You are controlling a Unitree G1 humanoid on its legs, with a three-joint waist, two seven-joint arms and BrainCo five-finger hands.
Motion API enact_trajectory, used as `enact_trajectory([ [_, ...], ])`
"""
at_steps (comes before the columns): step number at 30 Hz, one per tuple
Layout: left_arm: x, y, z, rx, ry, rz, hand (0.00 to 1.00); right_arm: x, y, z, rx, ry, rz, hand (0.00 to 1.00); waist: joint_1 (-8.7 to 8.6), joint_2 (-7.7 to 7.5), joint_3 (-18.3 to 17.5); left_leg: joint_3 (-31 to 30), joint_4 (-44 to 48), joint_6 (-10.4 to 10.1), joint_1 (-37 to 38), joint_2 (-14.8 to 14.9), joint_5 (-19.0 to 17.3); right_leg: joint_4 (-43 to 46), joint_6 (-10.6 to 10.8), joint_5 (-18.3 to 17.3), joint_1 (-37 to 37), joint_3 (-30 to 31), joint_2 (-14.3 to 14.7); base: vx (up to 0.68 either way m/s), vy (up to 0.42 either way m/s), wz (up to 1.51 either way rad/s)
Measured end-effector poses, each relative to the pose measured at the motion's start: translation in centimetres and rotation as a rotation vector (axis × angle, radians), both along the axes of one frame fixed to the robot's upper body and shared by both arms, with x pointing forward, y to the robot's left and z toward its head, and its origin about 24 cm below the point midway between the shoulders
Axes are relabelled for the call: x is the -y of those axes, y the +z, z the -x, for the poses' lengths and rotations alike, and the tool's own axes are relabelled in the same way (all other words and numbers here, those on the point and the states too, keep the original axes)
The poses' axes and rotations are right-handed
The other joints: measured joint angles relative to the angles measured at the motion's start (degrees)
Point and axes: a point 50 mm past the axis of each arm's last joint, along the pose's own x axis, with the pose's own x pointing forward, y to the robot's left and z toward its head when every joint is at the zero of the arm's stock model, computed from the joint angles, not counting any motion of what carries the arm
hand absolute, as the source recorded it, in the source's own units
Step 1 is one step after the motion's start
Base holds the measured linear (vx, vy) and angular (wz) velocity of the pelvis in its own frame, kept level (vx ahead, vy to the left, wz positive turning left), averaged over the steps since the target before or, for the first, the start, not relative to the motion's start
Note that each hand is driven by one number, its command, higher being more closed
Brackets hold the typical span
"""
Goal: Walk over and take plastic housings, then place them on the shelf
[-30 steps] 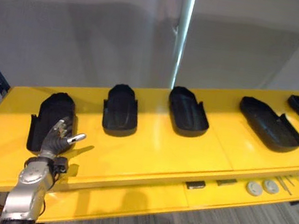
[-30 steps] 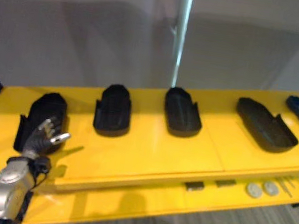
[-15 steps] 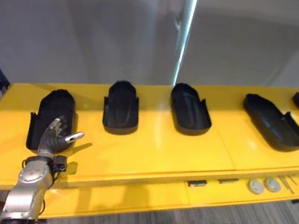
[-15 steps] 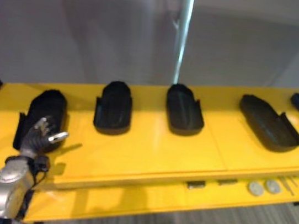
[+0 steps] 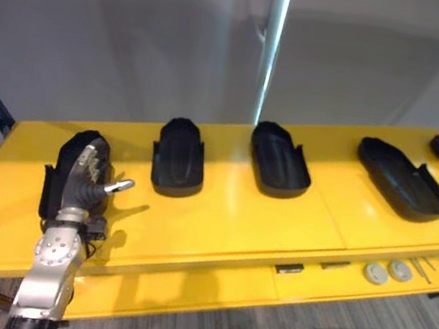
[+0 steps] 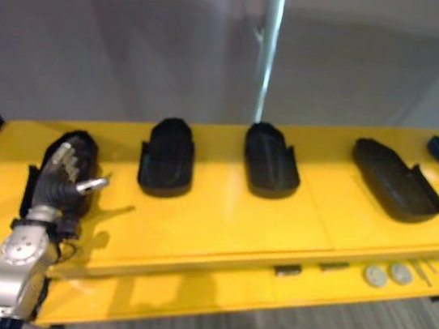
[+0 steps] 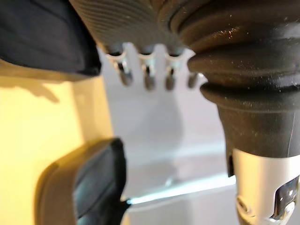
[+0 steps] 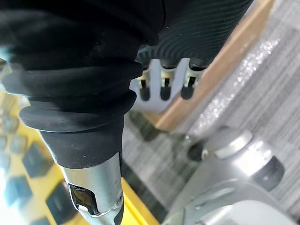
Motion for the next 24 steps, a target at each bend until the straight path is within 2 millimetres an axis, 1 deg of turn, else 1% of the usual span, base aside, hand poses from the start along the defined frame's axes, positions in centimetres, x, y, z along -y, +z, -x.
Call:
enact_trajectory([
  [3, 0.7, 0.3, 0.0, 0.011, -0.054, -0.003, 0.00, -0.2, -0.1, -0.7, 0.011, 0.034, -0.005, 0.00, 0.24, -0.22, 1.5, -2.4, 0.0, 0.2, -0.4, -0.8, 0.2, 0.1, 0.0, -0.9, 1.3, -2.7, -0.7, 0.00, 0.001, 0.42],
  [5, 1.0, 0.4, 0.0, 0.010, -0.091, 0.000, 0.00, -0.2, -0.1, -1.5, 0.027, 0.045, -0.006, 0.00, 0.29, -0.26, 1.6, -3.4, 0.0, 0.4, -1.1, -1.2, 0.2, 0.3, 0.2, -1.4, 1.3, -3.9, -1.1, 0.02, -0.002, 0.36],
  [8, 2.0, -0.1, -0.1, -0.021, -0.164, -0.003, 0.00, -0.2, -0.1, -3.1, 0.061, 0.066, -0.011, 0.00, 0.98, -0.41, 1.8, -4.6, 0.0, 0.4, -1.8, -1.4, 0.2, 0.3, 0.3, -1.4, 1.4, -4.9, -1.2, 0.05, -0.010, 0.19],
  [9, 2.4, -0.4, -0.1, -0.046, -0.189, -0.003, 0.00, -0.2, -0.1, -3.9, 0.078, 0.070, -0.014, 0.00, 1.51, -0.55, 1.9, -4.5, 0.0, 0.3, -1.8, -1.4, 0.2, 0.2, 0.2, -1.4, 1.4, -4.9, -1.1, 0.03, -0.016, 0.03],
  [11, 3.1, -1.0, 0.0, -0.083, -0.224, 0.000, 0.00, 0.0, 0.0, -5.0, 0.100, 0.085, -0.010, 0.00, 1.67, -0.61, 2.0, -4.4, 0.0, 0.3, -1.9, -1.4, 0.2, 0.2, 0.0, -1.6, 1.6, -5.3, -1.1, 0.04, -0.024, 0.04],
  [13, 3.7, -1.3, 0.0, -0.098, -0.260, -0.001, 0.00, 0.2, 0.1, -5.5, 0.111, 0.086, -0.007, 0.00, 1.65, -0.60, 2.0, -4.3, 0.0, 0.3, -1.9, -1.4, 0.3, 0.2, -0.1, -1.6, 1.6, -5.5, -1.1, 0.02, -0.013, 0.01],
  [17, 3.9, -1.3, 0.0, -0.094, -0.281, -0.009, 0.00, 0.4, 0.1, -5.6, 0.107, 0.080, -0.016, 0.00, 1.54, -0.77, 2.6, -2.7, 0.0, 0.4, -1.7, -1.3, 0.3, 0.4, -0.2, -1.7, 1.6, -5.4, -1.0, -0.01, -0.007, -0.03],
  [20, 4.0, -1.4, 0.2, -0.090, -0.290, -0.009, 0.00, 0.4, 0.0, -5.4, 0.099, 0.080, -0.019, 0.00, 1.33, -0.89, 3.5, -2.7, 0.0, 0.4, -1.5, -1.3, 0.3, 0.6, -0.2, -1.7, 1.6, -5.4, -1.0, -0.03, -0.002, -0.01],
  [24, 4.2, -1.8, 0.4, -0.112, -0.292, -0.006, 0.00, 0.1, 0.0, -5.4, 0.092, 0.099, -0.026, 0.00, 0.89, -1.29, 4.0, -2.4, 0.0, 0.4, -1.3, -1.2, 0.3, 0.6, -0.3, -1.7, 1.6, -5.2, -1.1, -0.03, -0.002, -0.05],
])
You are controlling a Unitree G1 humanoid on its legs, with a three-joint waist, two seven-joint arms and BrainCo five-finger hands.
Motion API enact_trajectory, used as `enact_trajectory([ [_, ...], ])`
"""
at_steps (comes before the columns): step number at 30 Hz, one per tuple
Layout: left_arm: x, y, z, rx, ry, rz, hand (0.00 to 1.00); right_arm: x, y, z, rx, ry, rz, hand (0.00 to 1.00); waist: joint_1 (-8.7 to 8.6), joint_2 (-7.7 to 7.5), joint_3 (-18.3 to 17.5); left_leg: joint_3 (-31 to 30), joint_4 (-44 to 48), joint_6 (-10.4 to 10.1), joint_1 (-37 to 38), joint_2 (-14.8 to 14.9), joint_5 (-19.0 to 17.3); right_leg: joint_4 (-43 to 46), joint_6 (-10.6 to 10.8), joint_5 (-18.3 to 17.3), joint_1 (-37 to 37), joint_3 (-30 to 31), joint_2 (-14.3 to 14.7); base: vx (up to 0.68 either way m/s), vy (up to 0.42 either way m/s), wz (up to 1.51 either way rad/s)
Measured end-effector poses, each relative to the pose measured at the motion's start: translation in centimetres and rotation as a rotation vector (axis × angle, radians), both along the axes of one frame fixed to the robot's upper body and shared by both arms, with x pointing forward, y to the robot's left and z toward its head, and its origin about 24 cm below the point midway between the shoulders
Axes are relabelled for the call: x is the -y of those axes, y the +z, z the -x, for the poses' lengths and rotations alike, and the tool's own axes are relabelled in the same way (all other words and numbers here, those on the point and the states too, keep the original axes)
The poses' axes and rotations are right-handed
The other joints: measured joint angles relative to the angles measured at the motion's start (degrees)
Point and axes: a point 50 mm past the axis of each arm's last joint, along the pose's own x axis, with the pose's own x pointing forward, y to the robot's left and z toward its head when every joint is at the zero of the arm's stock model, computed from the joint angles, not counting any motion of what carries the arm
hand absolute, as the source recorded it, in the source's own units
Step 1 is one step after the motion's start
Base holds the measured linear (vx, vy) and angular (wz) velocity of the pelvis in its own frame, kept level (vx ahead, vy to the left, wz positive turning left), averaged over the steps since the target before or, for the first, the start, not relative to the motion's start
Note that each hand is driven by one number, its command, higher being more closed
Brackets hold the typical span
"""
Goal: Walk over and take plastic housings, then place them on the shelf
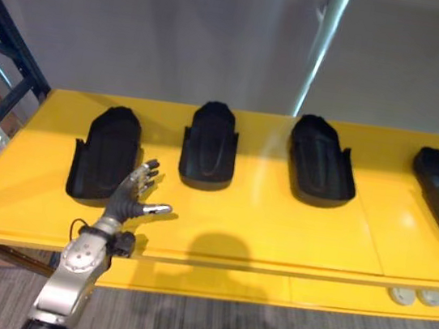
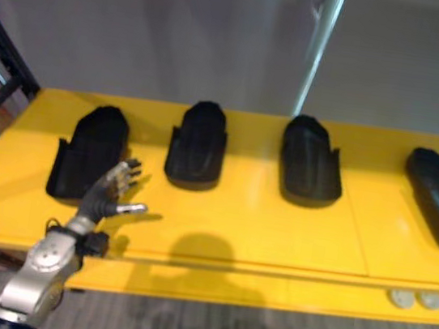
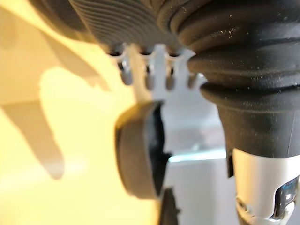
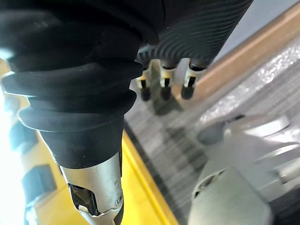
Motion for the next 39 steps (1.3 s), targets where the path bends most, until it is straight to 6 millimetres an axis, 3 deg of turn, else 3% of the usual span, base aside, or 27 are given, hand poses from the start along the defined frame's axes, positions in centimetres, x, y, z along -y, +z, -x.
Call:
enact_trajectory([
  [20, -0.9, -1.9, 0.0, -0.081, 0.280, -0.096, 0.00, -0.5, 0.0, -0.4, 0.001, 0.043, -0.006, 0.00, -0.74, -0.37, 0.5, 0.7, 0.0, 0.0, 0.5, 0.0, 0.0, -0.1, 0.0, 0.0, 0.0, 0.7, 0.0, 0.00, -0.001, -0.02],
  [39, -1.6, -2.2, 0.0, -0.077, 0.351, -0.164, 0.00, -0.6, -0.1, -0.3, -0.015, 0.044, -0.018, 0.00, -0.73, -0.45, 0.5, 0.6, 0.0, 0.0, 0.6, 0.0, 0.0, -0.1, 0.1, 0.0, 0.2, 0.7, 0.0, 0.00, 0.000, 0.00],
])
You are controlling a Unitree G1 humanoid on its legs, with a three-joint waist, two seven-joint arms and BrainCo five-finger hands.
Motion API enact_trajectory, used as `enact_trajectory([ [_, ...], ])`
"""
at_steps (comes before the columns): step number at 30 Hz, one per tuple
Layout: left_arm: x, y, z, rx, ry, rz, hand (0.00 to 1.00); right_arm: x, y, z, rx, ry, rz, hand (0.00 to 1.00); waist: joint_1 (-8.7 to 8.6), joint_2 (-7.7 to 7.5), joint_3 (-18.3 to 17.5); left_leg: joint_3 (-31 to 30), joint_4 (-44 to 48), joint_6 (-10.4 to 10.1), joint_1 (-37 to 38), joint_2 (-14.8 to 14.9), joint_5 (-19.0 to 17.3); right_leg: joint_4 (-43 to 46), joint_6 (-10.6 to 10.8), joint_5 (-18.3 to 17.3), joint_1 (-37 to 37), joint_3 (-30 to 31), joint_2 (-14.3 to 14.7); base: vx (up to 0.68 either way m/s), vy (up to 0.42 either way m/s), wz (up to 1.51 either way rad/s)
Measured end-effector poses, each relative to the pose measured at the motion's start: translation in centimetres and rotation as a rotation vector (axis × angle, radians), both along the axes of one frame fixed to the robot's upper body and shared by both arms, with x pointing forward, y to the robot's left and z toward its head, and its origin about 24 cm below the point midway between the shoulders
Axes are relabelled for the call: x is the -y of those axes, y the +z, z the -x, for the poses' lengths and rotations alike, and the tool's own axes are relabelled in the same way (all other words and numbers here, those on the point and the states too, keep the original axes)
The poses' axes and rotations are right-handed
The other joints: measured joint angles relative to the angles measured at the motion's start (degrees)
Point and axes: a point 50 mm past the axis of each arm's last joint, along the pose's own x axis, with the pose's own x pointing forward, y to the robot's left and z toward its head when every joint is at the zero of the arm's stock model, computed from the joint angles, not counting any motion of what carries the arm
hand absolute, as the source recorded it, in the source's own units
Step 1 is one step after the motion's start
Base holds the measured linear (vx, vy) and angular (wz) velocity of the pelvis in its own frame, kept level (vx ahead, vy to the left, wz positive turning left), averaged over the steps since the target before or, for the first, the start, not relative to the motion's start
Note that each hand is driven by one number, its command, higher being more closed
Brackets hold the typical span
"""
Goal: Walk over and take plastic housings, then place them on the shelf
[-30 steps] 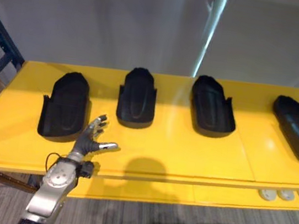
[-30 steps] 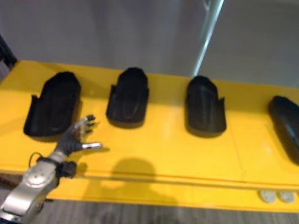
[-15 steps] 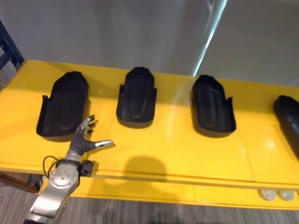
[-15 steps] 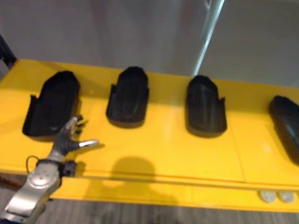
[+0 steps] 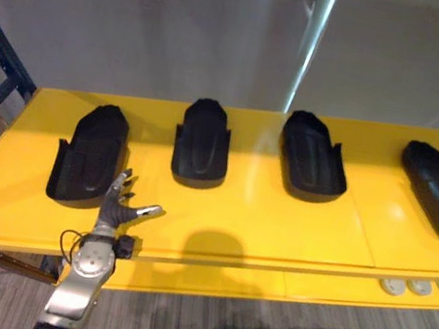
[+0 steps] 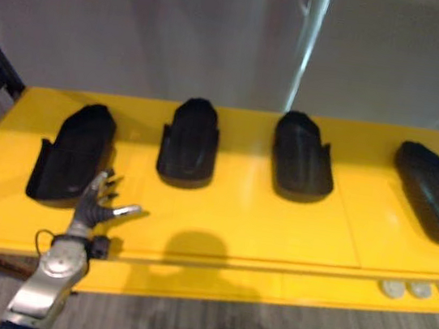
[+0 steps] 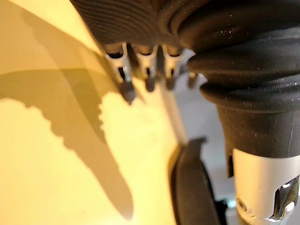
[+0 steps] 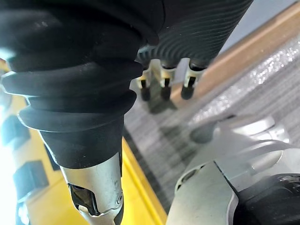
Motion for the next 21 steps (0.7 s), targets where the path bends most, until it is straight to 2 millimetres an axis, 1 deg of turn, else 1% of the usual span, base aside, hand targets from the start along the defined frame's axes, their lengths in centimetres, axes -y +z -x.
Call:
enact_trajectory([
  [3, 0.0, -0.1, 0.0, -0.001, 0.002, 0.000, 0.00, 0.0, 0.0, 0.0, -0.002, 0.001, 0.000, 0.00, 0.00, -0.11, 0.1, 0.0, 0.0, 0.0, 0.3, 0.0, 0.0, 0.0, 0.0, 0.0, 0.4, 0.0, 0.0, 0.00, 0.000, 0.00],
  [6, -0.1, -0.2, -0.1, 0.000, 0.006, 0.000, 0.00, 0.0, -0.1, 0.3, -0.039, -0.012, 0.012, 0.00, 0.01, -0.60, 0.3, 0.1, 0.0, 0.0, 0.9, 0.0, 0.0, -0.1, 0.0, 0.0, 0.9, 0.0, 0.0, 0.00, 0.000, 0.00],
  [9, -0.1, -0.1, -0.2, 0.025, 0.001, 0.011, 0.00, 0.3, -0.1, 0.6, -0.096, -0.064, 0.079, 0.00, -0.01, -0.78, 0.3, 0.2, 0.0, 0.0, 0.8, 0.0, 0.0, -0.1, 0.0, 0.0, 0.8, 0.1, 0.0, 0.00, 0.000, 0.00],
  [11, 0.1, 0.3, -0.2, 0.064, -0.011, 0.024, 0.00, 0.6, 0.0, 1.0, -0.132, -0.152, 0.128, 0.00, -0.04, -0.86, 0.3, 0.3, 0.0, 0.0, 0.8, 0.0, -0.1, -0.1, 0.0, 0.0, 0.7, 0.1, 0.0, 0.00, 0.000, 0.00],
  [13, 0.5, 1.2, -0.4, 0.142, -0.025, 0.046, 0.00, 1.5, 0.2, 1.7, -0.177, -0.305, 0.197, 0.00, -0.05, -0.85, 0.3, 0.5, 0.0, 0.0, 0.8, 0.0, -0.1, -0.1, 0.0, 0.0, 0.7, 0.3, 0.0, 0.00, 0.000, 0.00],
  [14, 0.6, 1.5, -0.4, 0.164, -0.027, 0.059, 0.00, 1.7, 0.3, 1.8, -0.186, -0.337, 0.215, 0.00, -0.06, -0.84, 0.3, 0.6, 0.0, 0.0, 0.9, 0.0, -0.1, -0.2, 0.1, 0.0, 0.7, 0.3, 0.0, 0.00, 0.000, -0.06],
  [16, 0.9, 3.0, -0.4, 0.271, -0.023, 0.078, 0.00, 2.8, 0.8, 2.1, -0.195, -0.458, 0.309, 0.00, -0.11, -0.83, -0.1, 1.8, 0.0, 0.0, 0.8, 0.1, -0.2, 0.0, 0.4, 0.3, 0.2, 1.7, 0.1, 0.00, 0.002, -0.19],
  [17, 1.0, 3.4, -0.3, 0.303, -0.017, 0.088, 0.00, 3.1, 0.9, 2.2, -0.197, -0.485, 0.330, 0.00, 0.13, -0.78, -0.3, 2.5, 0.0, 0.0, 0.8, 0.1, -0.2, 0.1, 0.5, 0.4, -0.3, 2.3, 0.0, 0.02, 0.010, -0.32],
  [19, 1.7, 5.1, -0.2, 0.426, -0.004, 0.130, 0.00, 4.4, 1.8, 2.1, -0.168, -0.599, 0.423, 0.00, -0.22, -0.44, -1.0, 3.7, 0.0, 0.0, 0.9, 0.1, -0.2, 0.1, 0.8, 0.8, -0.6, 3.6, 0.0, 0.02, 0.008, -0.23],
  [21, 2.1, 6.0, -0.2, 0.491, 0.007, 0.150, 0.00, 5.3, 2.5, 2.2, -0.150, -0.654, 0.487, 0.00, -0.42, -0.23, -2.5, 4.5, 0.0, -0.1, 0.8, 0.3, -0.2, 0.4, 0.7, 0.9, -1.3, 4.3, 0.1, 0.00, -0.009, -0.19],
])
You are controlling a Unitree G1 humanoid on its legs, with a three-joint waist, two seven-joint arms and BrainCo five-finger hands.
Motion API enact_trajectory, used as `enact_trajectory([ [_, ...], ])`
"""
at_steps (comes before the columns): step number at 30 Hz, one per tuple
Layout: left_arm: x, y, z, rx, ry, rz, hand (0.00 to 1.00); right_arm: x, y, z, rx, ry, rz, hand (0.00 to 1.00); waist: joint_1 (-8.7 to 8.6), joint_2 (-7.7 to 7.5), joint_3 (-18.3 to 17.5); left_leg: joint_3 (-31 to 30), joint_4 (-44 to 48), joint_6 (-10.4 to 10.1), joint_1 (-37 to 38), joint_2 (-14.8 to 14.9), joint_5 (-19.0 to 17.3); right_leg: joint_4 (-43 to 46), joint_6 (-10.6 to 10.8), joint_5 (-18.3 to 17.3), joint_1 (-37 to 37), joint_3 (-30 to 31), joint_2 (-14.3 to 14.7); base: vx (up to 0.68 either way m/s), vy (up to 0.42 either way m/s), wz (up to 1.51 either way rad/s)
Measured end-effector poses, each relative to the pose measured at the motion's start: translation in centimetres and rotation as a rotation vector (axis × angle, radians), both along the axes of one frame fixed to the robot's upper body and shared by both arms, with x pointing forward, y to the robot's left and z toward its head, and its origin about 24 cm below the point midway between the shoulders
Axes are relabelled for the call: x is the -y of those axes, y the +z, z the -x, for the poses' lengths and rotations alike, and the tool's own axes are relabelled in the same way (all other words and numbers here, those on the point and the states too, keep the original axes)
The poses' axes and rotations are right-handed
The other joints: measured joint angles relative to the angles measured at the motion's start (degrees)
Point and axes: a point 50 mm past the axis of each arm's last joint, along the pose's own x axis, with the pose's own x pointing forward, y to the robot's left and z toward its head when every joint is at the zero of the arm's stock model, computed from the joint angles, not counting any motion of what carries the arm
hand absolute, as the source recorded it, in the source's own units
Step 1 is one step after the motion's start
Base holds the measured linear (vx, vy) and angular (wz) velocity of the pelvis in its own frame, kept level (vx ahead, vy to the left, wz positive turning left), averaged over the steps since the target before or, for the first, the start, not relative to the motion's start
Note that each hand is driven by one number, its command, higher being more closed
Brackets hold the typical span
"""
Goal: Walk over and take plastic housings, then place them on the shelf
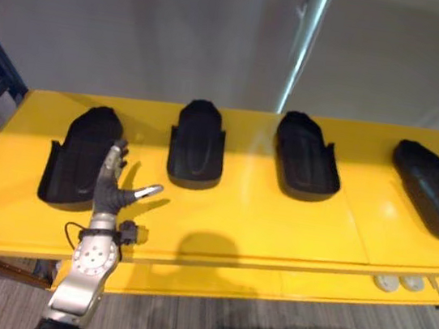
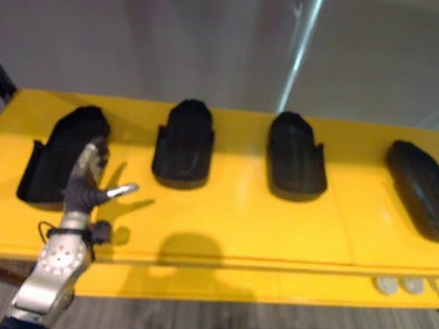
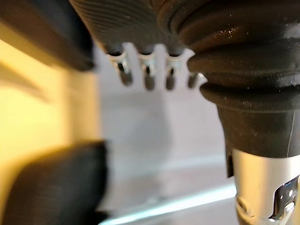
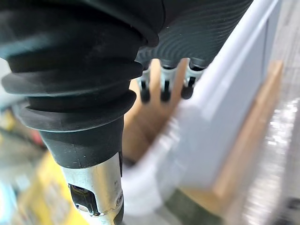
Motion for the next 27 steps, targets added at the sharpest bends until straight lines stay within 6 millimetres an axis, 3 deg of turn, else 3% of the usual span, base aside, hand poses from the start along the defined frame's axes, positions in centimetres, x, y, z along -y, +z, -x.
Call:
enact_trajectory([
  [4, 0.3, 1.1, 0.2, 0.107, 0.051, 0.066, 0.00, 1.1, 1.1, -0.3, 0.002, 0.019, 0.109, 0.00, -0.02, 0.93, -1.6, 1.0, 0.0, 0.0, 0.0, 1.0, -0.1, 1.6, -0.5, 0.3, -1.2, 1.0, 0.9, -0.05, -0.022, -0.15],
  [10, -0.6, 2.7, 1.1, 0.227, 0.127, 0.105, 0.00, 1.0, 1.0, -0.6, -0.034, 0.138, 0.113, 0.00, 0.17, 1.11, -2.6, 1.2, -0.1, 0.1, -1.2, 1.2, 0.5, 2.2, -1.2, -0.2, -3.0, 1.2, 1.0, -0.10, -0.008, -0.02],
  [15, -1.2, 3.7, 2.0, 0.329, 0.198, 0.065, 0.00, 0.7, 0.9, -0.5, -0.093, 0.260, 0.128, 0.00, 0.27, 0.73, -3.8, 0.7, -0.1, 0.1, -1.9, 1.0, 1.0, 1.7, -0.3, 0.5, -3.0, 0.8, 0.9, -0.01, 0.005, 0.05],
  [23, -2.9, 5.0, 3.6, 0.452, 0.355, 0.031, 0.00, -0.9, 1.3, -3.1, -0.165, 0.603, 0.284, 0.00, 0.38, -0.35, -4.7, 0.7, -0.1, 0.2, -2.0, 0.9, 1.1, 1.5, -0.3, 0.9, -3.0, 0.8, 0.7, 0.01, 0.003, 0.00],
  [27, -3.8, 5.4, 4.6, 0.498, 0.422, 0.030, 0.00, -1.3, 2.1, -4.2, -0.172, 0.638, 0.393, 0.00, 0.38, 0.13, -4.7, 0.5, -0.1, 0.2, -2.0, 0.9, 1.2, 1.8, -0.3, 1.0, -3.0, 0.6, 0.8, 0.00, 0.000, 0.00],
])
